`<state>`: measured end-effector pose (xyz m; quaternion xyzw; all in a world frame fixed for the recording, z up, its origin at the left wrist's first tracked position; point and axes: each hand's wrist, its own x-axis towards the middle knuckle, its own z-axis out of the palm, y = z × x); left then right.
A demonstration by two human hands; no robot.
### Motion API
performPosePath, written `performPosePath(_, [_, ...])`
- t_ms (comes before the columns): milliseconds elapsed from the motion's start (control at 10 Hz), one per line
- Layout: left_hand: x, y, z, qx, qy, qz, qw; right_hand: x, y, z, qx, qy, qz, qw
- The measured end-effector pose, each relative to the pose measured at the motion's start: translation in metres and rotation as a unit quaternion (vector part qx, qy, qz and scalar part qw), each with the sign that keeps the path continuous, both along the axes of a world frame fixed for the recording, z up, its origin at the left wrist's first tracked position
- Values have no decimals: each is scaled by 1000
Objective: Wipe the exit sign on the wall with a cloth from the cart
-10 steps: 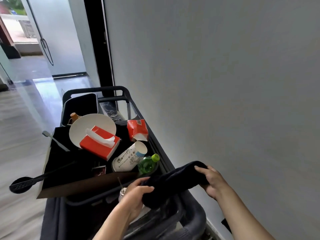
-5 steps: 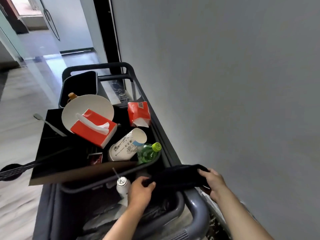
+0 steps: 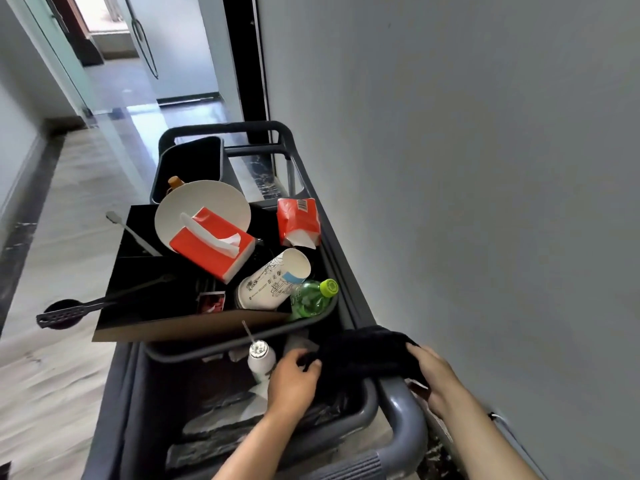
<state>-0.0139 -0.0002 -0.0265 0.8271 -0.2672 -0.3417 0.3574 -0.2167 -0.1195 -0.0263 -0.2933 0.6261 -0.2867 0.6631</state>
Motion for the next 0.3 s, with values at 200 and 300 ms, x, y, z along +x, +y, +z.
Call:
performPosePath(200, [5,14,14,-45,23,14,999,-3,13,19,-43,30,30,998])
performPosePath(300, [6,20,21,-54,20,8,998,-5,19,26,-58,36,26,997])
